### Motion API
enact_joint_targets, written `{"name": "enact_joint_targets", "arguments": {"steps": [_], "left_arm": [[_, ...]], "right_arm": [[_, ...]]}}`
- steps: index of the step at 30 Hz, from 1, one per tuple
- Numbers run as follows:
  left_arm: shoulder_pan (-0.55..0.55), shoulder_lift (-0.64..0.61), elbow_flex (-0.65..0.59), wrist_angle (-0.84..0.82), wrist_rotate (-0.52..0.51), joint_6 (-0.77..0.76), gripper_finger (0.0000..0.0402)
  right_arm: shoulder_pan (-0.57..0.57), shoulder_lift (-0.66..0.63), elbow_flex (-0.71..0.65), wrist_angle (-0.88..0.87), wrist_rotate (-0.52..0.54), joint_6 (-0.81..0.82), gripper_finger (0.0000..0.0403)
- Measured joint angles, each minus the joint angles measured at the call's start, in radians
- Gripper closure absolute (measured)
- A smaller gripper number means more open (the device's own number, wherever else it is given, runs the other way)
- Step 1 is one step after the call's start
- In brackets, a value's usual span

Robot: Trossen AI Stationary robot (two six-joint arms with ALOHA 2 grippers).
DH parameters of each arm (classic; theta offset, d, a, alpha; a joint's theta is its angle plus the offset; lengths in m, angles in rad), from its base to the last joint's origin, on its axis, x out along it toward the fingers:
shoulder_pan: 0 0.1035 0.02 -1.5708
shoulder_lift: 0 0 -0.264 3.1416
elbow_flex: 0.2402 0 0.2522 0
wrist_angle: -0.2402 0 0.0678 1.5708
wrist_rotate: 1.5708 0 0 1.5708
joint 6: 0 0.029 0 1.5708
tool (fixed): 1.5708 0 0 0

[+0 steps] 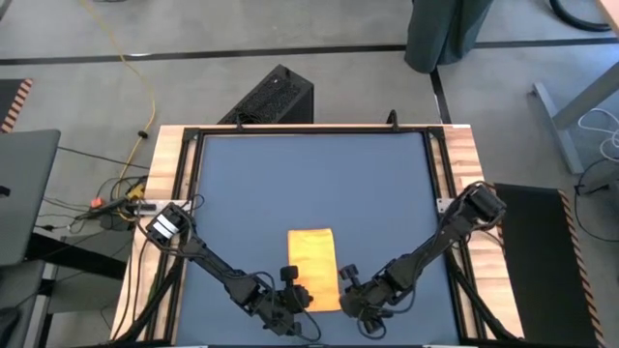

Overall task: Roll towel into tight, uniform cylinder
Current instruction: Roll the orange microfiber towel

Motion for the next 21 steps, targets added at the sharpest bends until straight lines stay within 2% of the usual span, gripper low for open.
{"name": "enact_joint_targets", "arguments": {"steps": [4, 13, 21], "left_arm": [[0.003, 0.000, 0.000, -0.003, 0.016, 0.000, 0.0401], [0.020, 0.000, 0.000, -0.005, 0.047, 0.003, 0.0401], [0.021, 0.000, 0.000, -0.004, 0.060, 0.002, 0.0401]], "right_arm": [[0.032, -0.033, 0.000, -0.002, 0.026, -0.050, 0.0309], [0.112, 0.046, 0.001, 0.025, 0.215, -0.279, 0.0258], [0.131, 0.070, 0.015, 0.040, 0.362, -0.364, 0.0215]]}}
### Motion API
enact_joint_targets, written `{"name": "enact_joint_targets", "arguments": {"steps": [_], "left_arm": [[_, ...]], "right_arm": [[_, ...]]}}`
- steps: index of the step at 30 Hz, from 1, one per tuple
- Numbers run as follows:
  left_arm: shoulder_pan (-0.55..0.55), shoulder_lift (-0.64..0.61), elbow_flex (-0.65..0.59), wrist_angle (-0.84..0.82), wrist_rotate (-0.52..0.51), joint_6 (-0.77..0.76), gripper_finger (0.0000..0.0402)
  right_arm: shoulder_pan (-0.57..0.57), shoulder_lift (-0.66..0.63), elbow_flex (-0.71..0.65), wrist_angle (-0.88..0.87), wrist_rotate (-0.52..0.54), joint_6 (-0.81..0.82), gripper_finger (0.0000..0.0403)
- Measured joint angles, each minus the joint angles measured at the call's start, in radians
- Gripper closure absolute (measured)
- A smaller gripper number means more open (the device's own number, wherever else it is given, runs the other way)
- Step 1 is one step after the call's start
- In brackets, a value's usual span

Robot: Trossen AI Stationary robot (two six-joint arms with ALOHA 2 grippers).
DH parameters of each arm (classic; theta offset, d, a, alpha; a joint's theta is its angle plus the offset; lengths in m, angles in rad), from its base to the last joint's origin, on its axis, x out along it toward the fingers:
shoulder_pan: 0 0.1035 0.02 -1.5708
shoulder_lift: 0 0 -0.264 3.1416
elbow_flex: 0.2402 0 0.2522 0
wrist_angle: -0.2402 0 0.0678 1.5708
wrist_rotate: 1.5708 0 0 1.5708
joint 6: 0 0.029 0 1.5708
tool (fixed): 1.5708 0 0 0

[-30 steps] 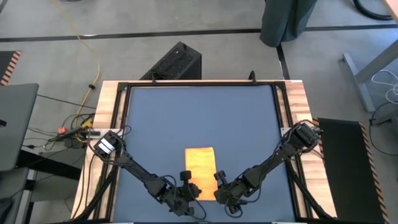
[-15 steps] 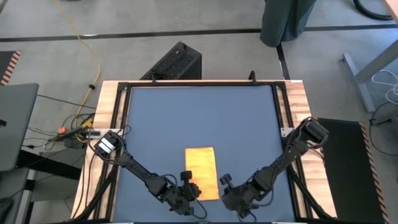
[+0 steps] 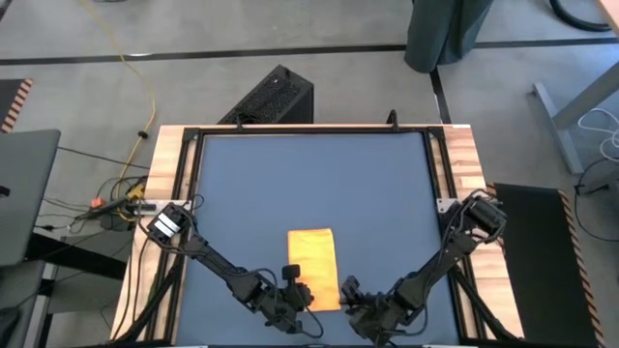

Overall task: Roll towel into tight, uniform cylinder
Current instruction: Roll the orange microfiber towel

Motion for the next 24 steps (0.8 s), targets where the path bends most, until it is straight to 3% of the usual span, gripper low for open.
{"name": "enact_joint_targets", "arguments": {"steps": [9, 16, 24], "left_arm": [[0.001, 0.000, 0.000, -0.003, 0.021, 0.005, 0.0401], [0.001, 0.000, 0.000, -0.003, 0.023, 0.006, 0.0401], [0.001, 0.000, 0.000, -0.008, 0.029, 0.001, 0.0401]], "right_arm": [[-0.001, 0.000, 0.006, 0.050, 0.008, -0.027, 0.0185], [-0.003, 0.001, 0.007, 0.065, 0.015, -0.033, 0.0198], [-0.001, 0.094, 0.007, 0.112, 0.092, -0.059, 0.0218]]}}
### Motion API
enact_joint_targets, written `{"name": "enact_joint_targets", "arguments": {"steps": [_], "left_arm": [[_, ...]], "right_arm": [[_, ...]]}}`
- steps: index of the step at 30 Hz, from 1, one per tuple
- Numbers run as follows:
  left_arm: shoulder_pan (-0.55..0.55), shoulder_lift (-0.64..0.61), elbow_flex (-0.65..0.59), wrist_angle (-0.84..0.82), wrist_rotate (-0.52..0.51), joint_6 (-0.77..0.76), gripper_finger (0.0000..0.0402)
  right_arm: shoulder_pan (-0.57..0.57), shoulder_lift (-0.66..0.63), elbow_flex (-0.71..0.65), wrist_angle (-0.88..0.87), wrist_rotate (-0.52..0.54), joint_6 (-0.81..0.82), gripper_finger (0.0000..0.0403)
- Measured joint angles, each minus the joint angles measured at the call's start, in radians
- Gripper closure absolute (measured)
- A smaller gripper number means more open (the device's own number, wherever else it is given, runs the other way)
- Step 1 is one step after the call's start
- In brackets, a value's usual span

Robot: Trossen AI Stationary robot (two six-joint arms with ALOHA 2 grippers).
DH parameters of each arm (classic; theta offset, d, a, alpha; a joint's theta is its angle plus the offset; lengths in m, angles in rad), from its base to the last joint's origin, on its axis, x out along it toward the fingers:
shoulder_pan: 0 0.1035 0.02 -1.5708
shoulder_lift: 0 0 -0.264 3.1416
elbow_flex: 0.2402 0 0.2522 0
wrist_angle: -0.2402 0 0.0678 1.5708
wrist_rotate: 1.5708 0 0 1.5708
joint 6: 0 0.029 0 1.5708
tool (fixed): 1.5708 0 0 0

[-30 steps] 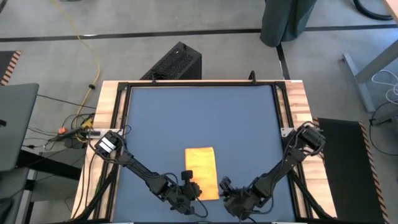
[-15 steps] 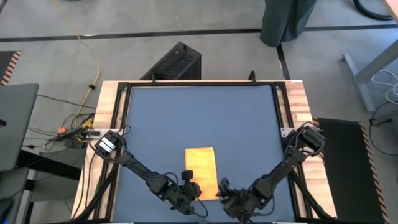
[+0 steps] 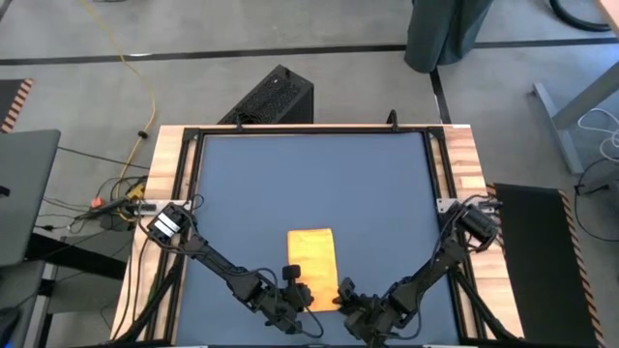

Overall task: Roll towel into tight, uniform cylinder
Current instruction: Roll the orange microfiber towel

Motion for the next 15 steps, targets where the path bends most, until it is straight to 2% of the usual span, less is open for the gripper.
{"name": "enact_joint_targets", "arguments": {"steps": [6, 15], "left_arm": [[0.000, 0.000, 0.000, -0.009, 0.021, -0.005, 0.0401], [0.000, 0.000, 0.000, -0.017, 0.029, -0.027, 0.0401]], "right_arm": [[0.013, 0.002, 0.000, -0.003, 0.053, 0.038, 0.0244], [0.003, 0.002, 0.000, -0.005, 0.045, 0.133, 0.0320]]}}
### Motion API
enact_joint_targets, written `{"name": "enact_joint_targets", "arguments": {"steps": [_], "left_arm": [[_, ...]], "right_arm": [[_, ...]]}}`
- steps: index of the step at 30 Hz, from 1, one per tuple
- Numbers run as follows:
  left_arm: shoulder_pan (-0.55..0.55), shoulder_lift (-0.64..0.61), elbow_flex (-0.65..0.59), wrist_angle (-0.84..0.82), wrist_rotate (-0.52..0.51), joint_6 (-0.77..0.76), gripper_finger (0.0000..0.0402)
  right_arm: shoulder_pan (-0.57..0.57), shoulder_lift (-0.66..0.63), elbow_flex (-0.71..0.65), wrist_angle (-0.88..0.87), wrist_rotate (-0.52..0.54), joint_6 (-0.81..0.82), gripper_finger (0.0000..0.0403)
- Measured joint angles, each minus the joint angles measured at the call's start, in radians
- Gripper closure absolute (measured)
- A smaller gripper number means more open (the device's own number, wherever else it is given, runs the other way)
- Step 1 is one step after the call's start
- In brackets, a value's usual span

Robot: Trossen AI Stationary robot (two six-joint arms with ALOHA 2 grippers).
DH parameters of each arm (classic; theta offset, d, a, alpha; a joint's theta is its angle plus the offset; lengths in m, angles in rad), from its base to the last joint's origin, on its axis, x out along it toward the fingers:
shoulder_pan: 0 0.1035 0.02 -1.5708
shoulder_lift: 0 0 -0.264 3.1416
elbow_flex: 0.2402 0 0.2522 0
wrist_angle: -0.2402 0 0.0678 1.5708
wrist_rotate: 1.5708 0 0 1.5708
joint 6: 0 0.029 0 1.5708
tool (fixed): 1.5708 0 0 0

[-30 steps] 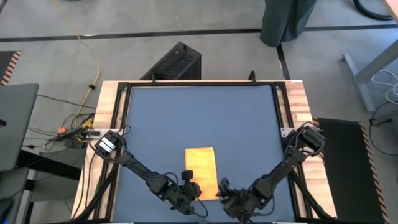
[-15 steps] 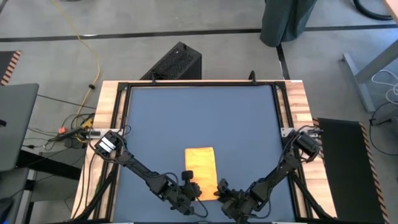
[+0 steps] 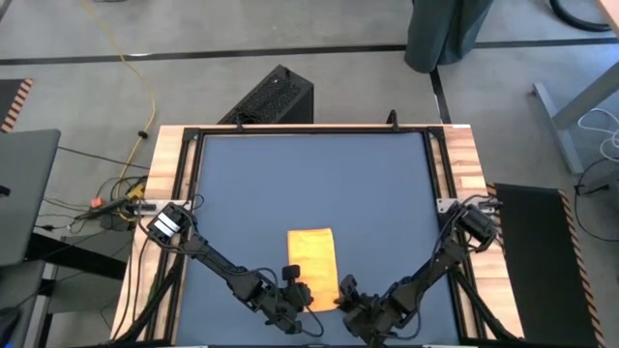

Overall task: Roll towel into tight, uniform cylinder
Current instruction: Roll the orange microfiber towel

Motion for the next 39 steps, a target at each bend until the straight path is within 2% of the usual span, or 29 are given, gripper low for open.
{"name": "enact_joint_targets", "arguments": {"steps": [8, 12, 17, 23, 33, 39], "left_arm": [[0.000, 0.000, 0.000, 0.007, 0.040, -0.025, 0.0401], [-0.003, 0.000, 0.000, 0.026, 0.075, -0.027, 0.0401], [-0.014, 0.000, 0.000, 0.026, 0.099, -0.041, 0.0401], [-0.015, 0.000, 0.000, 0.032, 0.154, -0.066, 0.0401], [-0.025, 0.000, 0.000, 0.034, 0.142, -0.069, 0.0402], [-0.046, 0.000, -0.001, 0.034, 0.051, -0.085, 0.0401]], "right_arm": [[-0.043, -0.002, 0.000, 0.036, -0.197, 0.129, 0.0378], [-0.053, -0.013, 0.000, 0.036, -0.246, 0.211, 0.0381], [-0.060, -0.040, 0.000, 0.035, -0.358, 0.351, 0.0379], [-0.064, -0.041, 0.000, 0.037, -0.427, 0.454, 0.0379], [-0.059, -0.043, -0.029, 0.106, -0.446, 0.513, 0.0380], [-0.059, -0.085, -0.176, 0.326, -0.438, 0.570, 0.0380]]}}
